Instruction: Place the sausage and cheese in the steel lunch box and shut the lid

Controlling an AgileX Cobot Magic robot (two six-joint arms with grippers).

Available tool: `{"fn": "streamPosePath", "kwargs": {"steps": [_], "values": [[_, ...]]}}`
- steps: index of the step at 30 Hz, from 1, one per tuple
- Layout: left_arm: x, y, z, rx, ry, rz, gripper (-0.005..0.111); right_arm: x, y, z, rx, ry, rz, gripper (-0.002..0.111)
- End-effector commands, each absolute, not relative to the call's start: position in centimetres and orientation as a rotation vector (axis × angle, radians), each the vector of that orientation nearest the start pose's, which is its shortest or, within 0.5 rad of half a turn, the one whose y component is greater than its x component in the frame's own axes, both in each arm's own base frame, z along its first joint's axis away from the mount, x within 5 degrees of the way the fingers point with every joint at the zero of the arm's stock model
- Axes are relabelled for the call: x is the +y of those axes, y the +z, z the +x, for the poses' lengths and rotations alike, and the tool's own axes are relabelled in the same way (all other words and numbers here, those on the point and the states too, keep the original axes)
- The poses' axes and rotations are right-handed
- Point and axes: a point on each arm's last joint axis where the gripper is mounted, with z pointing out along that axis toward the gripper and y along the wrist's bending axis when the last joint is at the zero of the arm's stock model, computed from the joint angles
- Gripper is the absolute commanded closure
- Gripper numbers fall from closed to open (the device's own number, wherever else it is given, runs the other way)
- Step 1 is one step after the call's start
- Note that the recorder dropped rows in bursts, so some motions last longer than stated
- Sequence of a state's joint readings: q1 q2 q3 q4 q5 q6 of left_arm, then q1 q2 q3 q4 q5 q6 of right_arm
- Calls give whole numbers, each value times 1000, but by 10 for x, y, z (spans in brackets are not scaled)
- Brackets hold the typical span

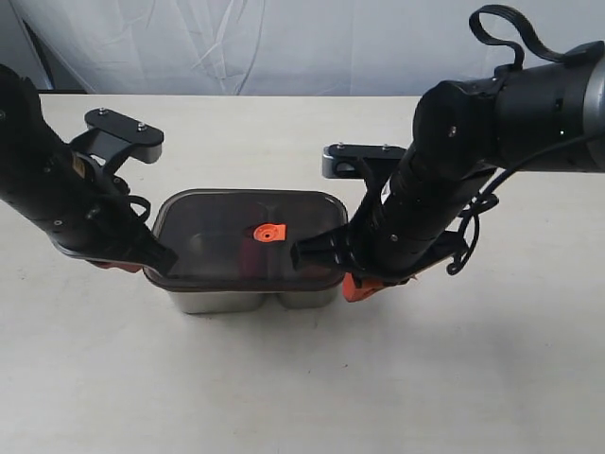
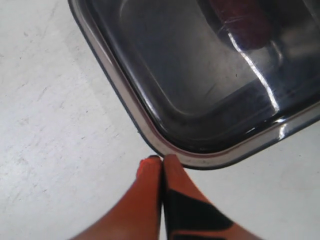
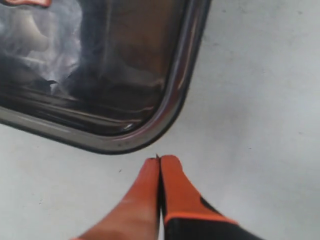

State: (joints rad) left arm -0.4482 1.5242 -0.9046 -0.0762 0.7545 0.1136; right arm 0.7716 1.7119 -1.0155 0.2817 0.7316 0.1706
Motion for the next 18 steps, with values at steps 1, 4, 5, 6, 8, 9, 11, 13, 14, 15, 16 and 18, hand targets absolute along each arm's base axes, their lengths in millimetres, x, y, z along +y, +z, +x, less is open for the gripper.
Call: {"fn": "streamPosePath", "kwargs": {"steps": [1,4,5,6,8,9,11,13,14,15,16,18], "values": [[-125,215,248,2770,-154,722,107,238,191,217,2901,518,-614,108],[-125,215,248,2770,-154,722,107,239,191,219,2887,523,-608,108],[-125,215,248,2770,-154,722,107,239,192,219,2880,525,-605,108],[-125,215,248,2770,-154,722,107,239,192,220,2875,527,-603,108],[-125,215,248,2770,-154,722,107,239,192,219,2877,526,-604,108],[-125,215,248,2770,-154,722,107,239,191,219,2886,526,-605,108],[-125,215,248,2770,-154,722,107,238,191,217,2907,520,-613,108],[-125,215,248,2770,-154,722,107,238,191,216,2912,517,-619,108],[-125,215,248,2770,-154,722,107,238,191,216,2914,522,-614,108],[-125,215,248,2770,-154,722,107,238,191,216,2920,524,-613,108],[-125,215,248,2770,-154,722,107,238,190,215,2928,528,-615,108],[-125,215,248,2770,-154,722,107,241,186,214,2942,543,-635,108]]}}
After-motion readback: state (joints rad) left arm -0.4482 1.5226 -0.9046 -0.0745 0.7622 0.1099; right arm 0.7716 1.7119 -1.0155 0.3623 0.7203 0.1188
